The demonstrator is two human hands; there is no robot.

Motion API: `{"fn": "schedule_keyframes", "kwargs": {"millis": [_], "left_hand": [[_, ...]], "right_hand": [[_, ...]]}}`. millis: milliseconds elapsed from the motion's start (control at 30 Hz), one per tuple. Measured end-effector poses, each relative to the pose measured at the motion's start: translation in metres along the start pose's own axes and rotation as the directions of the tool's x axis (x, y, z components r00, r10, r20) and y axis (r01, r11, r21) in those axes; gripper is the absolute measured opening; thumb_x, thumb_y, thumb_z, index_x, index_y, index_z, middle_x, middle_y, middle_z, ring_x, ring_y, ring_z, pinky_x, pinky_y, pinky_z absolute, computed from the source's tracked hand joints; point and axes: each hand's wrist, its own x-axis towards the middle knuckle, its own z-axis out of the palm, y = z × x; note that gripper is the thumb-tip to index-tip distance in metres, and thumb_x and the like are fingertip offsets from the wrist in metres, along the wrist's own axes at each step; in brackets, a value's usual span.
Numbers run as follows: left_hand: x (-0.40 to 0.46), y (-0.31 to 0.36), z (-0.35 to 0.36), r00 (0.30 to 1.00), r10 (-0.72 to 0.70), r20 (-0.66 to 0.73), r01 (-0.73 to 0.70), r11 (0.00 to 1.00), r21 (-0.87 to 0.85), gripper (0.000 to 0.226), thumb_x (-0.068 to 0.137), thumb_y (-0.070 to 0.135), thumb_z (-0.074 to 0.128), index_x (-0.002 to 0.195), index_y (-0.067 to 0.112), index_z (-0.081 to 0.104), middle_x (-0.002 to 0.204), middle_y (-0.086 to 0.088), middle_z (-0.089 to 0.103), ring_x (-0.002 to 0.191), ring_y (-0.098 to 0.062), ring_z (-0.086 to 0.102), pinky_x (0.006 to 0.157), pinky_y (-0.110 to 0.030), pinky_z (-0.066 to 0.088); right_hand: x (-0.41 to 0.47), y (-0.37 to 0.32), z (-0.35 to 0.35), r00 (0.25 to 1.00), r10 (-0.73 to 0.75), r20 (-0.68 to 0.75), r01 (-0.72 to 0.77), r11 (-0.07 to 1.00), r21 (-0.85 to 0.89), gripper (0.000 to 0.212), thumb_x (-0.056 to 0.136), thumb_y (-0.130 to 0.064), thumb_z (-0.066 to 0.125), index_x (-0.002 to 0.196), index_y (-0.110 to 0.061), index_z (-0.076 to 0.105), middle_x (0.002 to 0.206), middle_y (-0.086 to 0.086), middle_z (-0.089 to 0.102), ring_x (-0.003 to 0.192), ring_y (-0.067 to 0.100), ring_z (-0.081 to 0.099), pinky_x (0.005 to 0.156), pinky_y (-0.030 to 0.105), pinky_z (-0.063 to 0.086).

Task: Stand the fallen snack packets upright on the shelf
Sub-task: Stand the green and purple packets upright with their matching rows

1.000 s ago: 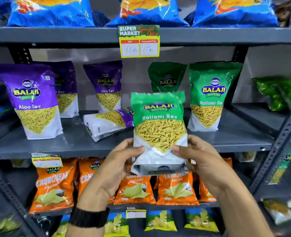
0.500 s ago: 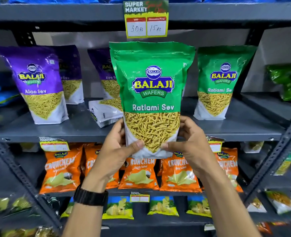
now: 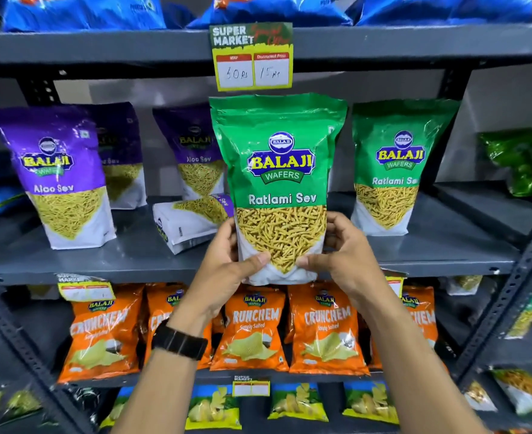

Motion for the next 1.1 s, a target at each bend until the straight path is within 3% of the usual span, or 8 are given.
{"fn": "schedule_keyframes", "kwargs": {"millis": [267, 400, 567, 667, 733, 900, 1000, 1100], "left_hand": [[0.125, -0.027, 0.028, 1.0, -0.011, 0.026, 0.006, 0.982, 0.19, 0.068, 0.072, 0.015, 0.081, 0.129, 0.032, 0.049, 0.142, -0.004, 0.067, 0.135, -0.024, 0.061, 0.118, -0.056, 0.045], [0.152, -0.049, 0.034, 0.997, -0.065, 0.039, 0.054, 0.968, 0.246, 0.069, 0.066, 0.025, 0.081, 0.125, 0.033, 0.047, 0.139, -0.001, 0.066, 0.132, -0.022, 0.06, 0.118, -0.054, 0.046], [0.148, -0.039, -0.024, 0.998, -0.063, 0.004, 0.058, 0.951, 0.303, 0.067, 0.075, 0.016, 0.082, 0.121, 0.052, 0.05, 0.138, 0.006, 0.066, 0.133, -0.02, 0.061, 0.118, -0.052, 0.046], [0.129, -0.009, -0.036, 0.999, -0.037, -0.009, 0.038, 0.921, 0.389, 0.084, 0.089, 0.004, 0.077, 0.158, 0.03, 0.036, 0.137, 0.009, 0.055, 0.13, -0.017, 0.059, 0.116, -0.044, 0.048], [0.121, 0.01, -0.05, 0.992, 0.071, -0.102, -0.015, 0.884, 0.468, 0.067, 0.096, 0.006, 0.069, 0.156, 0.021, 0.045, 0.134, 0.006, 0.063, 0.117, -0.014, 0.066, 0.11, -0.04, 0.053], [0.138, 0.045, -0.144, 0.884, 0.249, -0.395, 0.119, 0.698, 0.706, 0.031, 0.096, 0.012, 0.058, 0.117, 0.022, 0.079, 0.122, -0.006, 0.08, 0.109, -0.026, 0.073, 0.096, -0.032, 0.055], [0.159, 0.032, -0.173, 0.918, -0.001, -0.396, 0.325, 0.572, 0.753, 0.021, 0.095, 0.027, 0.061, 0.104, 0.017, 0.076, 0.126, -0.013, 0.075, 0.116, -0.036, 0.067, 0.087, -0.036, 0.049], [0.16, 0.018, -0.175, 0.912, -0.274, -0.307, 0.411, 0.644, 0.645, 0.034, 0.094, 0.031, 0.068, 0.122, 0.013, 0.064, 0.128, -0.006, 0.061, 0.123, -0.029, 0.055, 0.09, -0.033, 0.039]], "right_hand": [[0.109, 0.029, -0.014, 0.99, 0.026, -0.14, -0.041, 0.993, -0.107, 0.075, 0.055, 0.013, 0.086, 0.121, -0.011, 0.06, 0.117, 0.015, 0.076, 0.113, 0.038, 0.071, 0.093, 0.059, 0.06], [0.125, 0.042, -0.016, 0.987, 0.0, -0.161, -0.029, 0.983, -0.18, 0.07, 0.064, 0.019, 0.083, 0.12, -0.015, 0.058, 0.116, 0.008, 0.072, 0.118, 0.032, 0.068, 0.097, 0.049, 0.059], [0.131, 0.057, 0.041, 0.983, -0.035, -0.18, -0.012, 0.968, -0.251, 0.073, 0.063, -0.001, 0.092, 0.123, -0.022, 0.057, 0.106, -0.004, 0.071, 0.103, 0.02, 0.066, 0.092, 0.043, 0.058], [0.11, 0.054, 0.048, 0.922, -0.078, -0.38, -0.035, 0.959, -0.281, 0.069, 0.066, -0.006, 0.089, 0.126, -0.019, 0.058, 0.108, 0.002, 0.07, 0.103, 0.025, 0.067, 0.09, 0.042, 0.057], [0.091, 0.05, 0.048, 0.879, -0.1, -0.467, -0.072, 0.939, -0.337, 0.045, 0.075, -0.006, 0.078, 0.114, -0.022, 0.061, 0.102, 0.004, 0.07, 0.098, 0.028, 0.068, 0.087, 0.043, 0.057], [0.084, 0.019, 0.121, 0.988, 0.094, -0.119, -0.131, 0.926, -0.353, 0.039, 0.076, -0.017, 0.081, 0.113, -0.019, 0.067, 0.088, -0.001, 0.07, 0.086, 0.023, 0.068, 0.087, 0.04, 0.058], [0.089, 0.015, 0.151, 0.913, 0.387, 0.127, -0.39, 0.921, -0.006, 0.029, 0.081, -0.01, 0.082, 0.102, -0.016, 0.063, 0.085, 0.006, 0.067, 0.077, 0.023, 0.066, 0.084, 0.048, 0.061], [0.089, 0.006, 0.175, 0.756, 0.56, 0.339, -0.63, 0.762, 0.147, 0.025, 0.091, -0.016, 0.075, 0.11, -0.007, 0.062, 0.121, 0.024, 0.063, 0.108, 0.038, 0.069, 0.088, 0.044, 0.06]]}}
